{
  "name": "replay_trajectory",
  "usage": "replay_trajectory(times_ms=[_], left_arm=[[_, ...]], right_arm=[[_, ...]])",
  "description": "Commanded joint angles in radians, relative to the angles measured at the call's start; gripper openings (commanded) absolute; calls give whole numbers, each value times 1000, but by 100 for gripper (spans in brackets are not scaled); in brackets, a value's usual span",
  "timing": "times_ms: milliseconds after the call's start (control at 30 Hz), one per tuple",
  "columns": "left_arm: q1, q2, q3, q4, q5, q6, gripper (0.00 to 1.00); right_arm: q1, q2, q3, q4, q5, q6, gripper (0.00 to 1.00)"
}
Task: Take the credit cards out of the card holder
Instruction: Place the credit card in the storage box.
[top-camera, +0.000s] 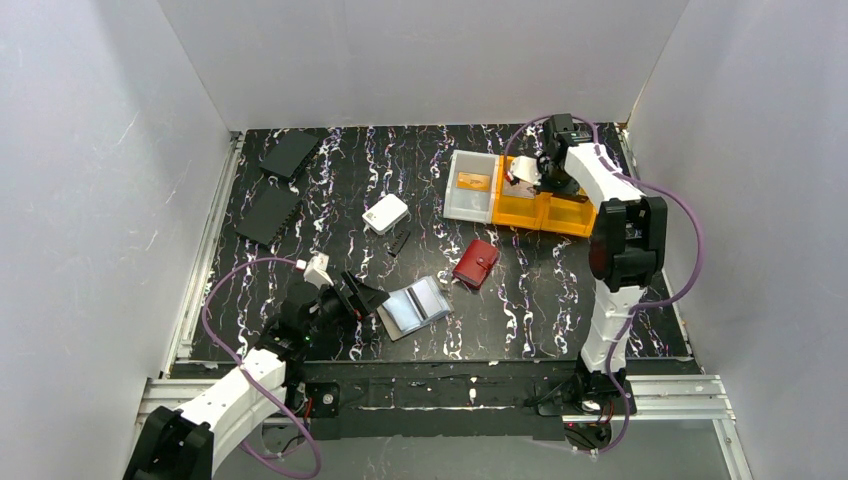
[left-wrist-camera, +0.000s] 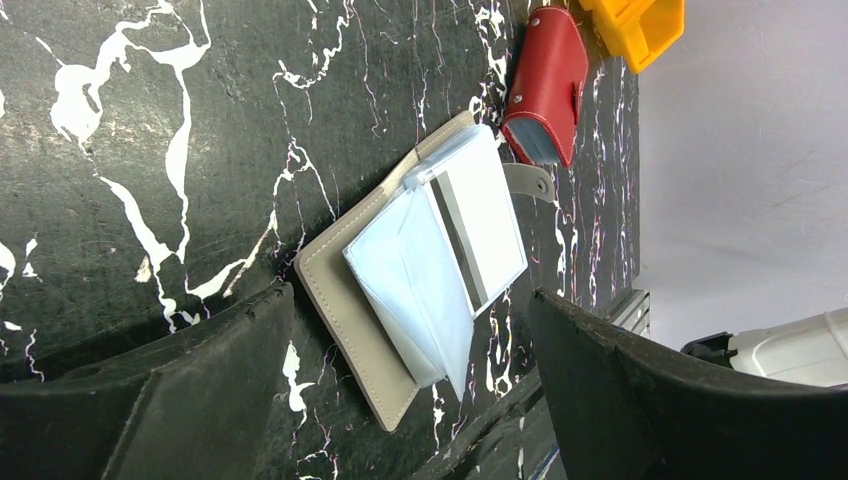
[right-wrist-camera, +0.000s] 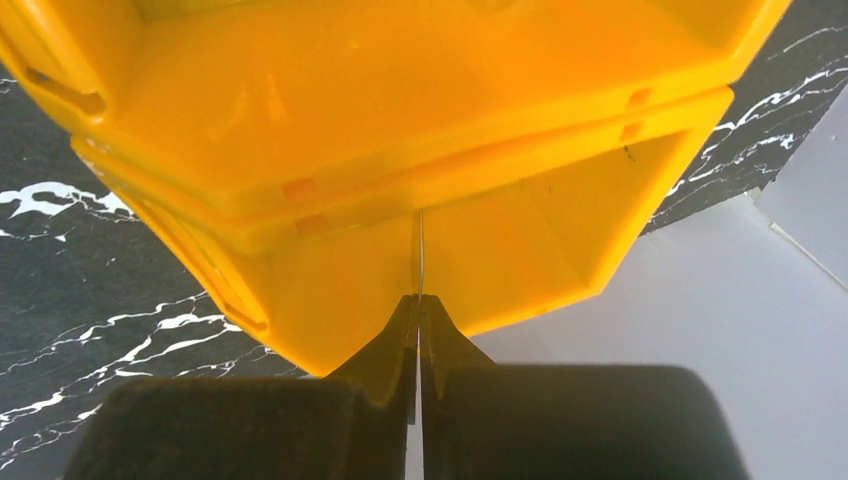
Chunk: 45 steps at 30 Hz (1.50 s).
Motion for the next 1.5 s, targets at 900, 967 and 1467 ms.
replay_trajectory(times_ms=[900, 967, 1467], left_arm=[[8, -36, 14, -53, -24, 9, 86], [9, -37, 14, -54, -24, 7, 86], [9, -44, 17, -65, -25, 5, 86]], right_arm=[[-4, 189, 172, 5, 31, -66, 6], [-4, 196, 179, 3, 30, -64, 6], [-4, 231, 233, -18, 26, -50, 10]])
